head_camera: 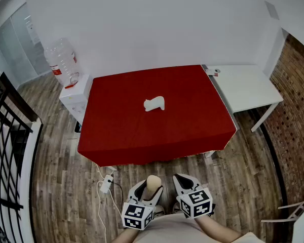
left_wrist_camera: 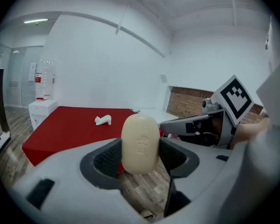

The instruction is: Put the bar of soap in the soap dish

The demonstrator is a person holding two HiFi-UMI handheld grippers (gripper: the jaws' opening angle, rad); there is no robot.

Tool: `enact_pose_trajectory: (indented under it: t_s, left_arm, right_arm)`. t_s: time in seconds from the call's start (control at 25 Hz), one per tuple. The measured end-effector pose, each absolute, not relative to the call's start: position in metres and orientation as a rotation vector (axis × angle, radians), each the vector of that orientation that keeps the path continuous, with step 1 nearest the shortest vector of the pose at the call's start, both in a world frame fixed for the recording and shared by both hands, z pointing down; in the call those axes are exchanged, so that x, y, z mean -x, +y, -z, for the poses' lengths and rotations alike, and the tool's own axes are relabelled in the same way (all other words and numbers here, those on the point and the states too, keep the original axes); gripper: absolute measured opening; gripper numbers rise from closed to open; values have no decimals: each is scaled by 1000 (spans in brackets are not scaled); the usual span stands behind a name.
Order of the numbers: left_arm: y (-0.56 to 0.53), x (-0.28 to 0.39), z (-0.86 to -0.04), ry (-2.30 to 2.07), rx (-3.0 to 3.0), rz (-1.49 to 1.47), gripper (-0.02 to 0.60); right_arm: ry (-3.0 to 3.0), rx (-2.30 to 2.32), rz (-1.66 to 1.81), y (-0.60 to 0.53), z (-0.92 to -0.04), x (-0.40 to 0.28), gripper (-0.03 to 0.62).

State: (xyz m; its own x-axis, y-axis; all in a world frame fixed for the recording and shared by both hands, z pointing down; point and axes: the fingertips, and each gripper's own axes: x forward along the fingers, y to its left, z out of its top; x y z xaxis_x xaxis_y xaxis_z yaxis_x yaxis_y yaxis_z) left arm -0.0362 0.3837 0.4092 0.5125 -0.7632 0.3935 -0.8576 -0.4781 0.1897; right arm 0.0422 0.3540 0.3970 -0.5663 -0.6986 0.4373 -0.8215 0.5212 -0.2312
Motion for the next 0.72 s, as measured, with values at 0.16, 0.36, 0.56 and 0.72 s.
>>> enact_pose_trajectory:
  t_s: [0.16,0.36,0.56,0.72]
  left_arm:
    - [380,52,-408,-1338,-2413,-358,261]
    - [361,65,-415,-1327,-2397,-353,261]
    - [327,68,-425,-1317,-2389,-367,259]
    - [278,70,-436,-1323,-2369,-371,261]
  right_arm:
    - [-2482,-1286,-597,352,-396,-24,5]
    - [-2466,-1287,-612,343,-402,-11,5]
    - [-2461,-1293,-643,307,-412,-10,5]
    - [-2477,-1271,-644,255,-419,-4,5]
